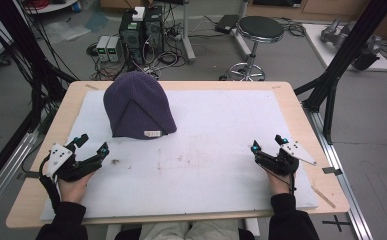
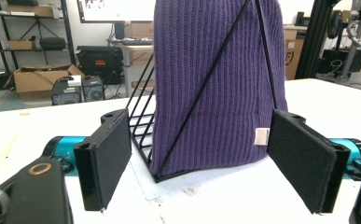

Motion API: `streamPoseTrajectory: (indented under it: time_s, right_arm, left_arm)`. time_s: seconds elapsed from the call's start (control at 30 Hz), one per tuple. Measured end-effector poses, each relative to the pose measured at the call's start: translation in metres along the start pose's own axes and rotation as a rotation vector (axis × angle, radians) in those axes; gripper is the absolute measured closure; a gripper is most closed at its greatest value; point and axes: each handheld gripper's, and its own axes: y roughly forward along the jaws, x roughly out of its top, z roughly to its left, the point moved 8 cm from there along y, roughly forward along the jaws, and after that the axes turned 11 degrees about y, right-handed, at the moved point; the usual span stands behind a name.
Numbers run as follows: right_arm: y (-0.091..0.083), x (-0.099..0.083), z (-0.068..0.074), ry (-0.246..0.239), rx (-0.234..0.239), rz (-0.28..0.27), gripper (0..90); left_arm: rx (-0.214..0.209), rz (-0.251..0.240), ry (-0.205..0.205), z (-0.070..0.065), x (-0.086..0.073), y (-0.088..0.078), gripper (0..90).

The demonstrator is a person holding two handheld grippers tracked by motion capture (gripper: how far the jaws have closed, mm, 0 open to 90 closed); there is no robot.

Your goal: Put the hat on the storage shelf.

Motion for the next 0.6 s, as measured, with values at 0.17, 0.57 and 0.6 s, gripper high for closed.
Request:
streamPoseTrajectory:
  time_s: [0.17, 0.57, 0.6]
  right_arm:
    - [0.002, -0.004, 0.000, -0.005, 0.006, 0.022, 11.5]
    - [0.003, -0.007, -0.002, -0.012, 0.005, 0.042, 11.5]
    - [0.003, -0.007, -0.002, -0.015, 0.004, 0.040, 11.5]
  left_arm:
    - [-0.015, -0.003, -0.031, -0.006, 0.001, 0.005, 22.1]
    - [-0.036, 0.020, -0.055, -0.010, -0.003, 0.010, 22.0]
    - [-0.040, 0.022, -0.055, -0.011, -0.004, 0.011, 22.0]
